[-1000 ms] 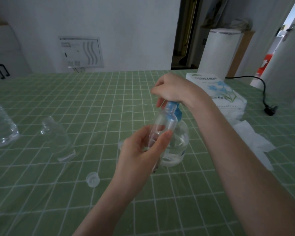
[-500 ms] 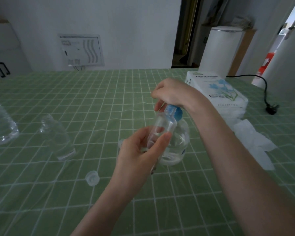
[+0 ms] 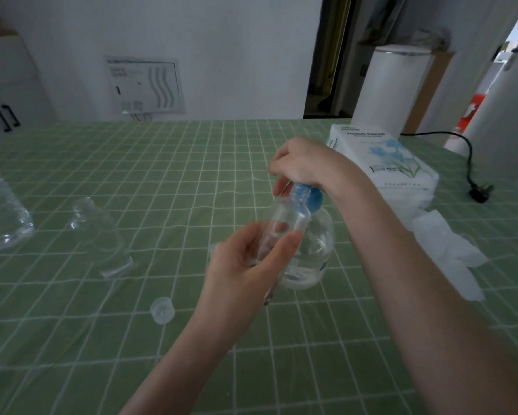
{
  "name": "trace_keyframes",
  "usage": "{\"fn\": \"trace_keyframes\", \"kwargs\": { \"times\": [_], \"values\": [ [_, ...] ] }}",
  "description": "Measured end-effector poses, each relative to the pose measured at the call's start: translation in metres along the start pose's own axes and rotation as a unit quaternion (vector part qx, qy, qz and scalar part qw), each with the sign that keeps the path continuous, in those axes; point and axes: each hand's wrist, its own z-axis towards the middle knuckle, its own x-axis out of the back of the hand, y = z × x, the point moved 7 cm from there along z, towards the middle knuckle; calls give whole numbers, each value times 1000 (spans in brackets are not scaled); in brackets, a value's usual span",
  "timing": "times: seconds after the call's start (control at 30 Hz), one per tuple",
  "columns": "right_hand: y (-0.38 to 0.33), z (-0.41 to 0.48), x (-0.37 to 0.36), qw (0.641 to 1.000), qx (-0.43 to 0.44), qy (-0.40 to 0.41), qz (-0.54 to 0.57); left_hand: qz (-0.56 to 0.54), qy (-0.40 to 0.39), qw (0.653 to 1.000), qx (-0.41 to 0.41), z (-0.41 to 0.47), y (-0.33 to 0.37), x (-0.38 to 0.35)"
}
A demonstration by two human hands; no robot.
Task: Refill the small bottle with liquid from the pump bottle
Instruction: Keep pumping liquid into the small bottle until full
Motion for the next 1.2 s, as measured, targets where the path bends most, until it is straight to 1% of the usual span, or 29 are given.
{"fn": "trace_keyframes", "kwargs": {
  "times": [0.1, 0.27, 0.4, 0.5, 0.67, 0.97, 1.2],
  "values": [
    [-1, 0, 3, 1000, 7, 8, 3, 8, -1, 1000, -9, 1, 0, -1],
    [-7, 0, 16, 999, 26, 43, 9, -7, -3, 1000, -6, 4, 0, -1],
    [-8, 1, 10, 1000, 18, 15, 14, -15, 2, 1000, -6, 4, 3, 0],
    [-7, 1, 9, 1000, 12, 9, 9, -18, 1, 1000, -6, 3, 5, -1],
    [0, 1, 1, 1000, 1, -8, 6, -1, -3, 1000, 4, 1, 2, -2],
    [-7, 0, 10, 999, 29, 23, 14, -1, -1, 1000, -5, 2, 4, -4],
    [-4, 2, 4, 1000, 9, -12, 0, -5, 3, 1000, -2, 1, 5, -4]
  ]
}}
